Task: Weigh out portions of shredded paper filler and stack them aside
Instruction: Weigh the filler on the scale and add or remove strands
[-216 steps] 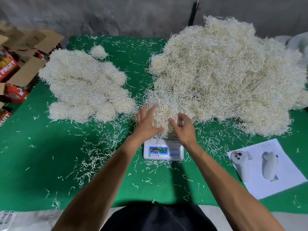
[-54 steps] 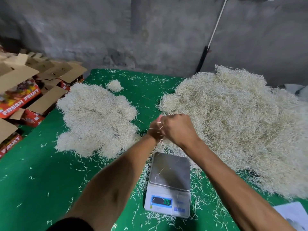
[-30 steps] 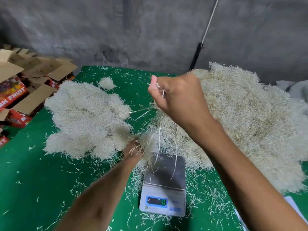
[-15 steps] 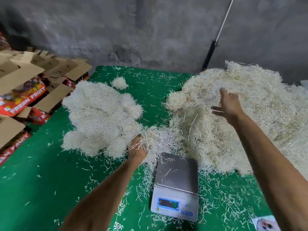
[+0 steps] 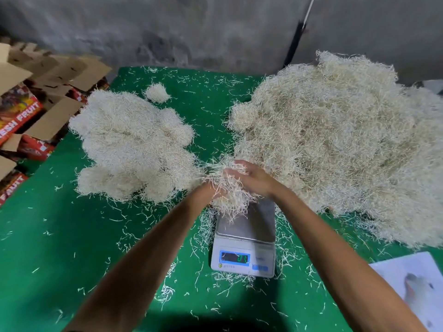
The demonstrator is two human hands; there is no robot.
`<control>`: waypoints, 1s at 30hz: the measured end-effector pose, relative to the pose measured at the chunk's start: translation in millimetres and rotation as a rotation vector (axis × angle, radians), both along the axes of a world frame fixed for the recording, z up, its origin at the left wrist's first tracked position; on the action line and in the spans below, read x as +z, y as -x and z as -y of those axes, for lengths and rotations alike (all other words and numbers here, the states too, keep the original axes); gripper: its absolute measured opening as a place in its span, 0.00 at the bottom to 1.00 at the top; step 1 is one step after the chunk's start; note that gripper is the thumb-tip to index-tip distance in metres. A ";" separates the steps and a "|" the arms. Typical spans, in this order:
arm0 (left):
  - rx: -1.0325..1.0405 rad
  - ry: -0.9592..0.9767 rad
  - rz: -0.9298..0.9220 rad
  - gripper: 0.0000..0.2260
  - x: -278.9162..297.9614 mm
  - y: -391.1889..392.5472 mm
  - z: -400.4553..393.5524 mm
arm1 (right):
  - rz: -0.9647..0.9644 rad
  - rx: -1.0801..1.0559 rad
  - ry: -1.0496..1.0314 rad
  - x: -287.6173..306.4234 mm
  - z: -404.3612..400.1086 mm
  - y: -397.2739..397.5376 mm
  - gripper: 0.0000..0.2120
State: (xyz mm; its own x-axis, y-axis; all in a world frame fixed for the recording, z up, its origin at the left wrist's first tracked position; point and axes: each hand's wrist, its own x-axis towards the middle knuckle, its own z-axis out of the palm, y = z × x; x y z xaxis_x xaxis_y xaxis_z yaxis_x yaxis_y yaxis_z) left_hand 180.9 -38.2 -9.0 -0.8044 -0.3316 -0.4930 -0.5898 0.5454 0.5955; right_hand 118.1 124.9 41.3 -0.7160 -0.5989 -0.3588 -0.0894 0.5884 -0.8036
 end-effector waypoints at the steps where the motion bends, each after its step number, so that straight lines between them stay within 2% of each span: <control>1: -0.030 -0.032 -0.018 0.10 3.3 -2.1 0.5 | 0.054 -0.049 0.030 -8.1 -0.8 -3.2 0.31; 2: -0.029 -0.088 -0.015 0.11 10.4 -6.3 0.1 | 0.071 -0.099 0.039 -13.2 -3.0 -4.6 0.31; 4: -0.033 -0.323 -0.033 0.15 15.5 -12.0 3.5 | -0.006 -0.182 -0.028 -20.8 -9.1 -5.4 0.33; 5: -0.050 -0.485 -0.060 0.18 13.2 -13.7 3.7 | -0.085 -0.205 -0.077 -24.7 -13.8 -6.4 0.34; 6: -0.012 -0.668 -0.094 0.20 12.9 -20.3 4.5 | -0.190 -0.214 -0.133 -27.4 -18.4 -8.8 0.35; 7: 0.068 -0.774 -0.136 0.21 4.4 -21.6 7.9 | -0.311 -0.215 -0.181 -30.8 -22.7 -12.0 0.35; 9: 0.163 -0.745 -0.217 0.19 -11.0 -28.9 9.9 | -0.487 -0.246 -0.215 -40.0 -27.8 -21.5 0.36; 10: 0.193 -0.692 -0.244 0.17 -17.4 -33.7 7.6 | -0.503 -0.245 -0.234 -43.0 -28.2 -25.8 0.38; 12: 0.274 -0.647 -0.244 0.12 -30.1 -43.8 3.7 | -0.432 -0.148 -0.310 -50.2 -28.6 -35.4 0.42; 14: 0.292 -0.684 -0.204 0.10 -36.2 -53.9 0.4 | -0.346 -0.081 -0.336 -55.0 -34.3 -42.6 0.44; 19: 0.363 -0.724 -0.240 0.07 -44.5 -70.0 2.3 | -0.392 -0.225 -0.228 -49.2 -58.2 -47.7 0.46; 22: 0.368 -0.787 -0.306 0.06 -47.5 -77.6 1.3 | -0.286 -0.231 -0.138 -46.9 -66.5 -53.2 0.45; 26: 0.374 -0.860 -0.386 0.12 -46.9 -87.2 0.5 | -0.312 -0.295 -0.120 -49.9 -78.7 -59.3 0.43; 30: 0.378 -0.812 -0.432 0.15 -47.0 -95.9 3.1 | -0.353 -0.306 -0.130 -55.1 -86.3 -65.8 0.44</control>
State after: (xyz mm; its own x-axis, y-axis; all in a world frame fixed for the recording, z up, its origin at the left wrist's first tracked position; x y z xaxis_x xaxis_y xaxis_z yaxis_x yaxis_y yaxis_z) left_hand 276.8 -41.3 -56.1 -0.8794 -0.2953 -0.3735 -0.2849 -0.3021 0.9097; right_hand 183.9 211.2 -13.8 -0.9438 -0.3080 -0.1202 -0.1504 0.7238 -0.6734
